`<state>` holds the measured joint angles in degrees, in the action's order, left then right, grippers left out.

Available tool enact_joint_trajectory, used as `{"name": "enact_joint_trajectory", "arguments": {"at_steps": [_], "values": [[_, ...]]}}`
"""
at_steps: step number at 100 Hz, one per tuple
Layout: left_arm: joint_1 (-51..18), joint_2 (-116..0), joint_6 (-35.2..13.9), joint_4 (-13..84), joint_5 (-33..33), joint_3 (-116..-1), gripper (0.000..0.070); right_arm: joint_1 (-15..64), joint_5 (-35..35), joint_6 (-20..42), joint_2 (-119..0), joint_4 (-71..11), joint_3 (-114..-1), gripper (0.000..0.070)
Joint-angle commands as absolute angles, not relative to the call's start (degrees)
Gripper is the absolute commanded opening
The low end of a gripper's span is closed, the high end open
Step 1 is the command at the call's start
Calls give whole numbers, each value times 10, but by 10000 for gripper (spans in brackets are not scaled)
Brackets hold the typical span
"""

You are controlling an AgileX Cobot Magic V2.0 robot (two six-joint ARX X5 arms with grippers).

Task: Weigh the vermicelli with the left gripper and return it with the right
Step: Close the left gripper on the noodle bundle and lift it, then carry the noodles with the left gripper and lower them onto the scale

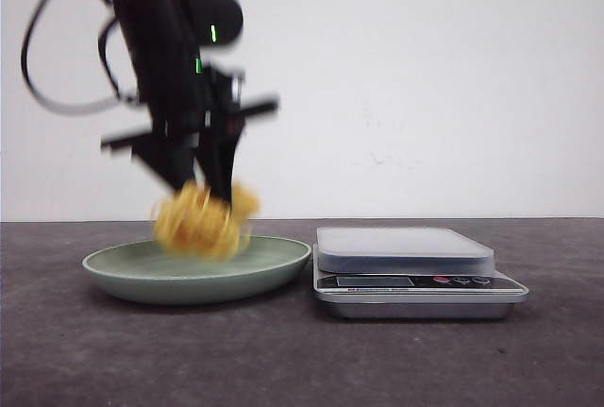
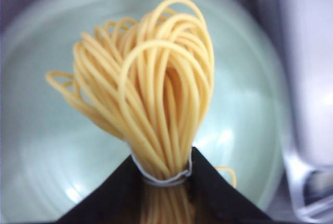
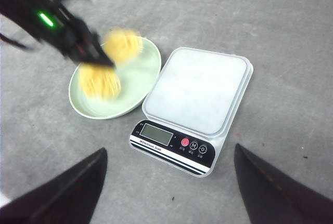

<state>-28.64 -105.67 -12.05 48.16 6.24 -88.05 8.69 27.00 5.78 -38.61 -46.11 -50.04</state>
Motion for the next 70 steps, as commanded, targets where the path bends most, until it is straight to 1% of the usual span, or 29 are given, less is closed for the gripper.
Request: {"name": "enact_joint_trajectory", "arguments": {"at_steps": [1,16,35,55,70], "values": [[-295,-1033,-102,477,64,-911,2,89,270,53,-389,-460,-511,491],[-318,-1006,-83,493,64,-952,3,89,270,53,-389,-460,-511,492],[-370,-1007,-51,490,59,-1003,3,90,270,53,-389,-465,-511,492],[-409,-1010,-50,449,59,-1009,3,90,270,53,-389,-468,-511,492],[-426,-1027,-54,441,60,-1014,3,90,272,53,-389,-468,-511,492]]}}
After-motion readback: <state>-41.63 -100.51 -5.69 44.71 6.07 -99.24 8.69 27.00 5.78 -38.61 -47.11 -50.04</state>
